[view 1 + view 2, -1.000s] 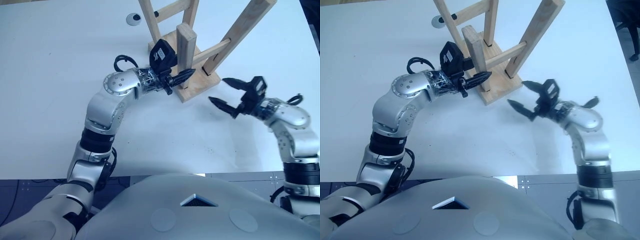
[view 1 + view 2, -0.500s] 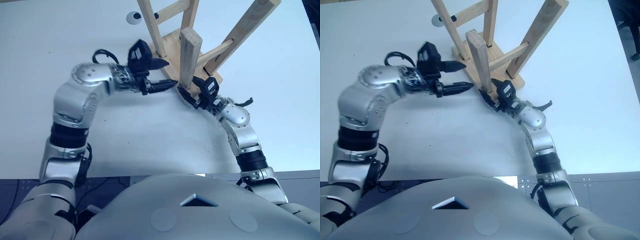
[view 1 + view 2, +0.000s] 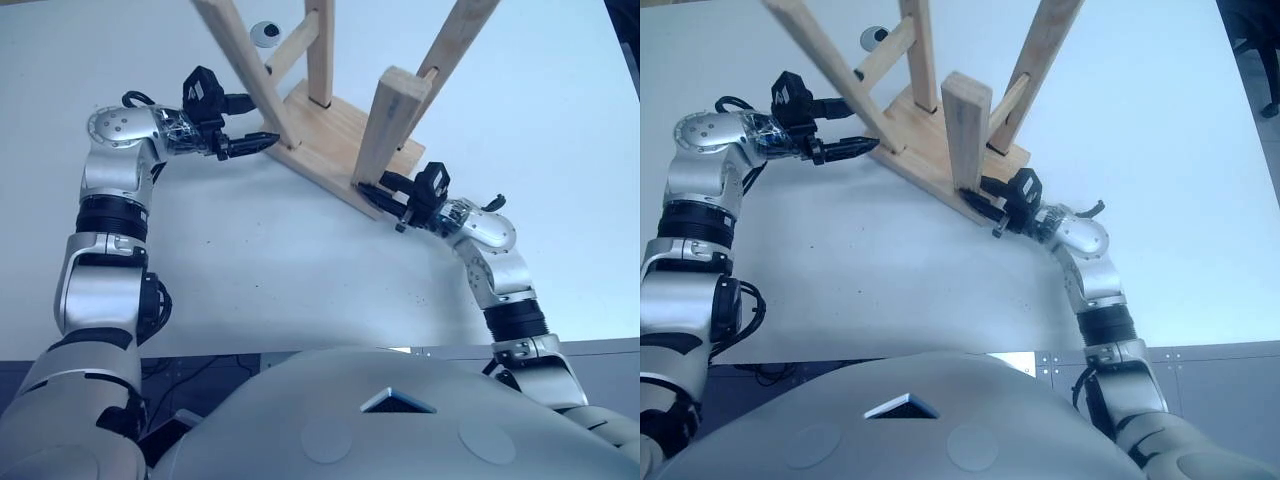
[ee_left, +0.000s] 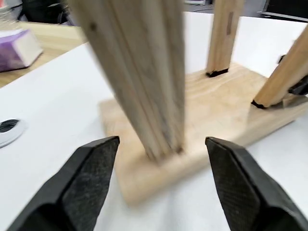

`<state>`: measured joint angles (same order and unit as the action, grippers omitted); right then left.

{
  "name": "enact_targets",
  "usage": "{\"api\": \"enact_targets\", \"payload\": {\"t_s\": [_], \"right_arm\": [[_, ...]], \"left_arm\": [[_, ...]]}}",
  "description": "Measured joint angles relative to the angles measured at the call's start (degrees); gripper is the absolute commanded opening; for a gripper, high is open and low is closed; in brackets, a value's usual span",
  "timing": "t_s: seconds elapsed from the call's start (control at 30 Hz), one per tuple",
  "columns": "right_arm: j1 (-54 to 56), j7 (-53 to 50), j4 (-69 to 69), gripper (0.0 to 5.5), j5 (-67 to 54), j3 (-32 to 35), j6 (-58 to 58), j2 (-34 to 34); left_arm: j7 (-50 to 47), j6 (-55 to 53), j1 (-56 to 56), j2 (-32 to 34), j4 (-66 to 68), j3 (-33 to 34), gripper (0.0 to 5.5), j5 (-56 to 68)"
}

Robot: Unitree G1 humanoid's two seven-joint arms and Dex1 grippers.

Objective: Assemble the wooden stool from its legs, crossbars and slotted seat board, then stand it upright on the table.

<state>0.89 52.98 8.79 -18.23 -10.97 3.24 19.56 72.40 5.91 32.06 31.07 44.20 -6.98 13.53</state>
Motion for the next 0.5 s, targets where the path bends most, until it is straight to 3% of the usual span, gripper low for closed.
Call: {"api": "enact_targets", "payload": {"t_s": [0.13,0.23,0.37,0.5], "right_arm": [[-0.11,6.84,-0.62,1.08,-2.39,2.49,-2.34,6.15],[0.28,8.67,-0.45,1.08,-2.63,3.8,-3.64,6.42],[0.66,10.47,-0.74,1.08,-3.84,4.72,-5.68,8.12],[0.39,10.39,-1.11,1.08,-3.76,4.72,-5.89,8.11]], "left_arm": [[7.56,1.76,-1.81,-1.01,0.7,0.51,2.97,1.71],[12.65,-3.08,-4.6,-1.75,-3.25,0.95,2.59,5.2],[11.89,-6.39,-5.54,-2.64,-7.51,2.47,1.8,6.66],[7.94,-4.08,-4.26,-4.29,-5.2,2.14,1.71,3.38]]}}
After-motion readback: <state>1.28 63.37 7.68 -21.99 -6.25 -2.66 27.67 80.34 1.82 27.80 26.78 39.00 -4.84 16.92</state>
